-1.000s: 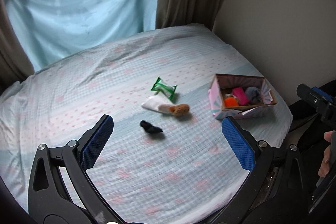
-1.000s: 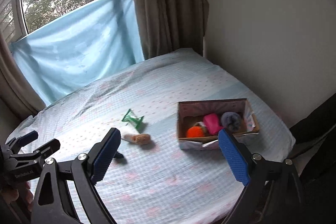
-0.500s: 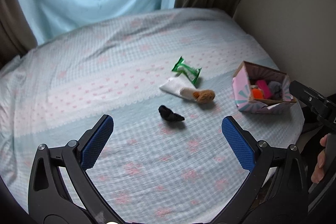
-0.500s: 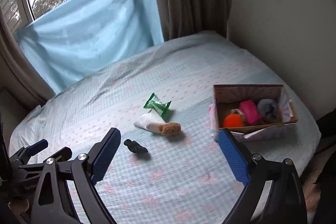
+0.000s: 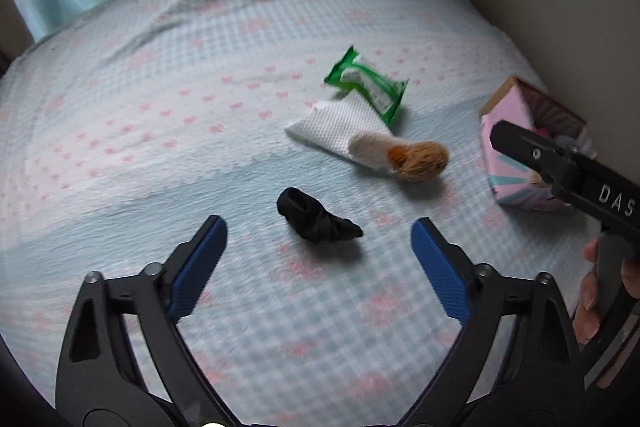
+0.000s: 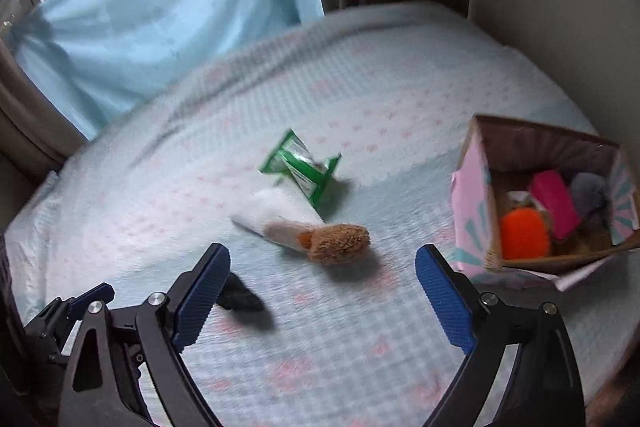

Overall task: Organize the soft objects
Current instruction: 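Grasp the black sock with the left tool while the right tool grasps the brown plush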

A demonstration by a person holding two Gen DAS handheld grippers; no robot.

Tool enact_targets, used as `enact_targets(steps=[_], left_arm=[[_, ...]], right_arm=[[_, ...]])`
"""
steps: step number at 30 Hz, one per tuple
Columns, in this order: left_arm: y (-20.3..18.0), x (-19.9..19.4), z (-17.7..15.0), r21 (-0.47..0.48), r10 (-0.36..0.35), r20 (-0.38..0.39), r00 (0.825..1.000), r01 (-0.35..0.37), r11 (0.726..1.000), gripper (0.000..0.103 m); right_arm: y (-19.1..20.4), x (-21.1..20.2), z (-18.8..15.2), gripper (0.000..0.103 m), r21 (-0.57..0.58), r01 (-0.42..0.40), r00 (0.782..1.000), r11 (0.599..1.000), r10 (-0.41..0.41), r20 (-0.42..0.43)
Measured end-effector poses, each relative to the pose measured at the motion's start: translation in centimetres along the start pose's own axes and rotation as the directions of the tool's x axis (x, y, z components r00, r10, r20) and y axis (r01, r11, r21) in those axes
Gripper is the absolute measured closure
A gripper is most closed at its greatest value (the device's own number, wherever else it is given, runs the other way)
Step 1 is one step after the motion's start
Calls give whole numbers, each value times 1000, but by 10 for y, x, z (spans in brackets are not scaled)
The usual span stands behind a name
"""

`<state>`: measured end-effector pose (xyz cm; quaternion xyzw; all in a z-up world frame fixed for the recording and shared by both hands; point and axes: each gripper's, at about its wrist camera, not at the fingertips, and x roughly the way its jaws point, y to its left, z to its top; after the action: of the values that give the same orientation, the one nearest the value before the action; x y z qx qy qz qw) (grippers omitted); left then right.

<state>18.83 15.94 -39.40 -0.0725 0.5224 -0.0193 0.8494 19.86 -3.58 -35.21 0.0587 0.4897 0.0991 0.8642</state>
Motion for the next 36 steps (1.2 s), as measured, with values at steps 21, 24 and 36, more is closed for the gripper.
enact_targets(steps=[21,24,36], left_arm=[[-14,120,-4,118,7,-130,991,9,993,31],[-12,125,-1,115,11,-151,989,7,993,53],[-5,112,5,82,-4,-139,990,15,997,79]], right_arm=[[-20,128,-15,34,26,-40,988,999,44,-147],[-19,130,-12,42,35,-56,987,998,60,-148],[-26,120,-4,60,71,-77,988,995,85,-130]])
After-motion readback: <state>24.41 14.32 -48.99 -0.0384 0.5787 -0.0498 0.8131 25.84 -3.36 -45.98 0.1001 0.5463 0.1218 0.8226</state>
